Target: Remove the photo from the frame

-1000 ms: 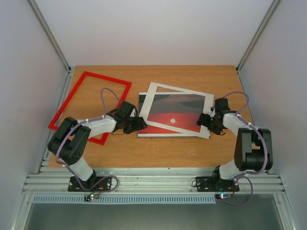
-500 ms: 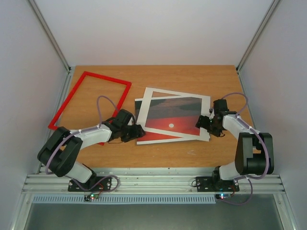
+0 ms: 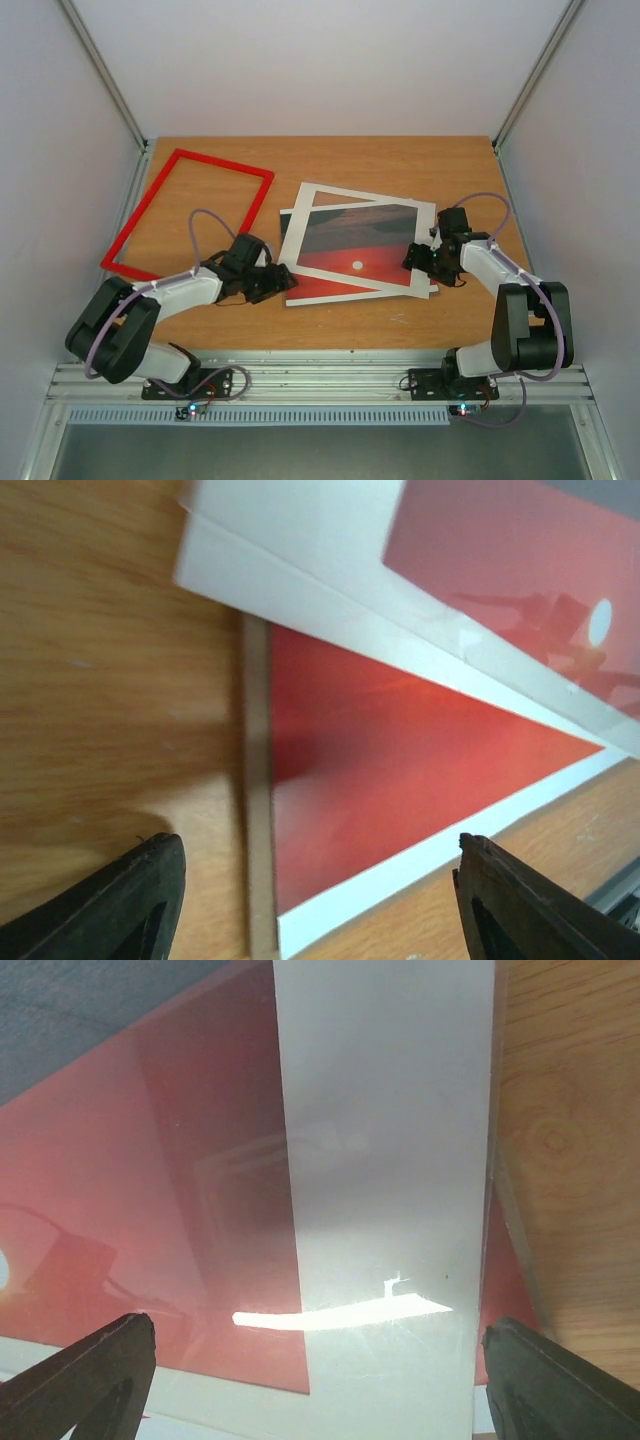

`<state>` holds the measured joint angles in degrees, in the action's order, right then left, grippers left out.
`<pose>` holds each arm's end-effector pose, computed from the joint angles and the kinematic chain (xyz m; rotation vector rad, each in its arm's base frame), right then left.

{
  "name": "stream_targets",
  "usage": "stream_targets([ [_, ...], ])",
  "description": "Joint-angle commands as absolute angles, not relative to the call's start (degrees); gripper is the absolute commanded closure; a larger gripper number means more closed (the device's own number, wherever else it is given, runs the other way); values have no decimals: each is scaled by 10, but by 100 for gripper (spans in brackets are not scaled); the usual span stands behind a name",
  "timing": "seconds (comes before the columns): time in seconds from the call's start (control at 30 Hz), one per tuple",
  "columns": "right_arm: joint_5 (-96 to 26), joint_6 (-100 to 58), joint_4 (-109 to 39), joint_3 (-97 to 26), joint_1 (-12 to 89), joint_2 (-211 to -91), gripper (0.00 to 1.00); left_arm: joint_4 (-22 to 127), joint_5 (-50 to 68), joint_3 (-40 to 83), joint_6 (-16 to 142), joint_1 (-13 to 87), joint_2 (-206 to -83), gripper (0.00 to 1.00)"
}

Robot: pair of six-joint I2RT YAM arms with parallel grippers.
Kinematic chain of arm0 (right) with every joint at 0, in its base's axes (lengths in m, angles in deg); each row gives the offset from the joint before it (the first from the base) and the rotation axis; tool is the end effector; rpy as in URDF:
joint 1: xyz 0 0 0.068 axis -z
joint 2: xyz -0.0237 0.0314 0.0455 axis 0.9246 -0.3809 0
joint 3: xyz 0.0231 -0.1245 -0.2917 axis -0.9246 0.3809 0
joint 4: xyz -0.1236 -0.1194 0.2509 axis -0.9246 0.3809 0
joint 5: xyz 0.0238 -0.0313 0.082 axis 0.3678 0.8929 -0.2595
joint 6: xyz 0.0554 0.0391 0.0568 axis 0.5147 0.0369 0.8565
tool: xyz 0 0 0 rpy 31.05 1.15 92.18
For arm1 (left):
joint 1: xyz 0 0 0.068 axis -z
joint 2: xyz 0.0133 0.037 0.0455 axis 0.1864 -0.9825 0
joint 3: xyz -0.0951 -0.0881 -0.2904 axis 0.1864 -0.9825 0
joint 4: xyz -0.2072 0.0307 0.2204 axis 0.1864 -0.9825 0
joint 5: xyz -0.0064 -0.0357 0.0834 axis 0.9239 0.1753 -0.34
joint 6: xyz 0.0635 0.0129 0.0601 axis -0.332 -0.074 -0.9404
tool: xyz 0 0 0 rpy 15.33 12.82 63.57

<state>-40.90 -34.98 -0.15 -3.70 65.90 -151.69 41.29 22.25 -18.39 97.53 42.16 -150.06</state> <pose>0.2854 0.0267 0.1476 -0.2641 2.8048 0.3107 0.2308 -0.1750 0.1203 -0.2101 2.7751 -0.9298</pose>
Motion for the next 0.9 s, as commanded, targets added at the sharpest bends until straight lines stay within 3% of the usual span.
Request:
stream_targets([
  [0.0, -420, -359, -4, -51, 647, -1506, 10, 385, 233, -175, 955, 381, -1502, 25],
  [0.7, -412, -373, -11, -57, 608, -1471, 11, 460, 292, -87, 950, 299, -1673, 27],
  [0.87, -403, -374, -14, -65, 582, -1478, 11, 468, 305, -90, 948, 298, -1687, 32],
])
